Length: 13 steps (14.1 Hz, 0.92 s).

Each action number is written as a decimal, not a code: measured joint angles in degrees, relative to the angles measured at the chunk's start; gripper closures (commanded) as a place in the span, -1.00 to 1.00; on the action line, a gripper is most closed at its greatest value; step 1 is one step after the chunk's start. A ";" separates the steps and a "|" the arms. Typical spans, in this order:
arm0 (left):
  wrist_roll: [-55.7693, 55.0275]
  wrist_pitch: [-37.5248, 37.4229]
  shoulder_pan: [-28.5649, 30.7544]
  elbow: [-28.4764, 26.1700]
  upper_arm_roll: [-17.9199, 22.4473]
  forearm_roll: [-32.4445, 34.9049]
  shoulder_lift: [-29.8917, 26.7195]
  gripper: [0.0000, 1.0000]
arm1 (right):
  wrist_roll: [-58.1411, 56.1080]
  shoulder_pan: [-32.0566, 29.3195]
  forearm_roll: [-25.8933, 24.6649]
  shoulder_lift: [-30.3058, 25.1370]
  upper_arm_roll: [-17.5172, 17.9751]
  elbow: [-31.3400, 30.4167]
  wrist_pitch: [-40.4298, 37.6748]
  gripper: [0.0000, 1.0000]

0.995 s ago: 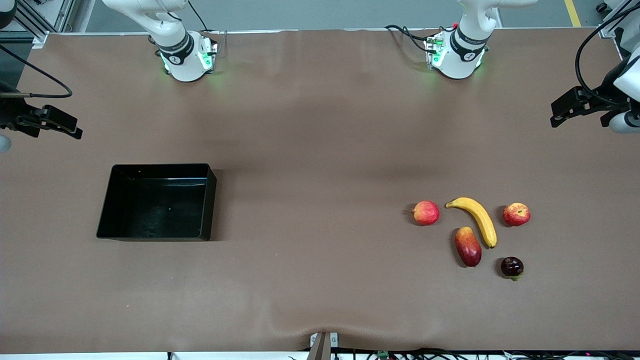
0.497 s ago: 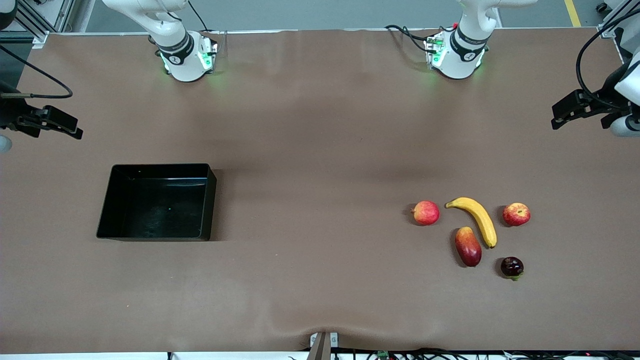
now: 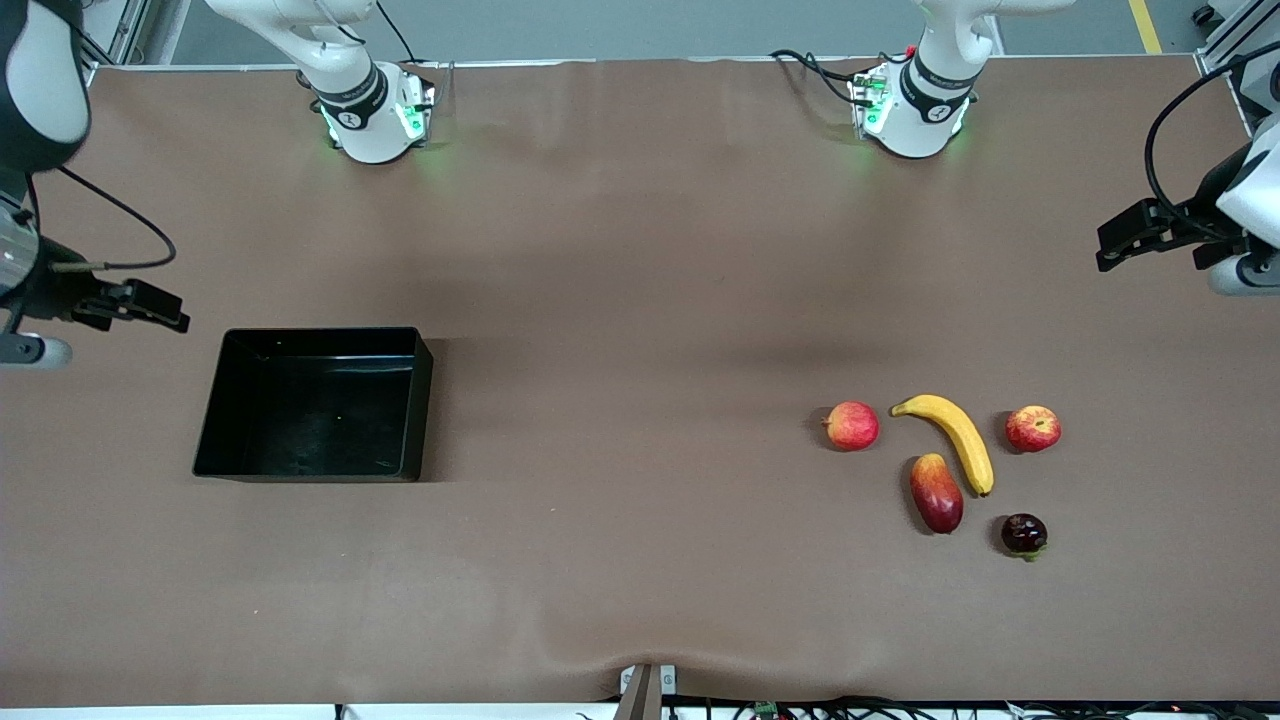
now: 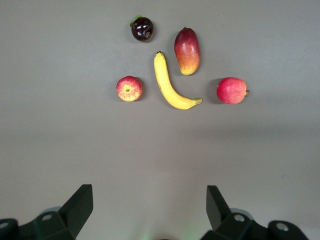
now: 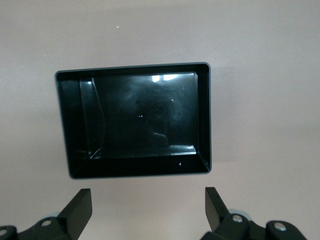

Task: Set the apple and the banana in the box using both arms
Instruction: 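Move the right gripper toward the black tray while the left gripper approaches the apple, then grip the tray rim with the right gripper while the left gripper lowers onto apple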

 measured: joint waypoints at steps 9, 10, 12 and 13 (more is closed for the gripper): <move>-0.11 23.72 4.36 -16.02 0.27 0.00 4.05 -1.00 | -7.26 -5.88 0.00 9.96 -0.18 -9.10 20.14 -1.00; -0.11 27.90 4.96 -18.35 0.31 0.00 5.12 -1.00 | -8.44 -6.43 0.00 11.63 -0.19 -9.12 21.90 -1.00; 0.08 35.06 6.82 -22.15 0.33 0.00 7.91 -1.00 | -10.69 -7.58 0.00 14.74 -0.22 -9.13 24.99 -1.00; 0.41 37.45 7.82 -23.22 0.36 0.00 9.71 -1.00 | -11.84 -8.14 0.00 16.21 -0.24 -9.14 26.09 -1.00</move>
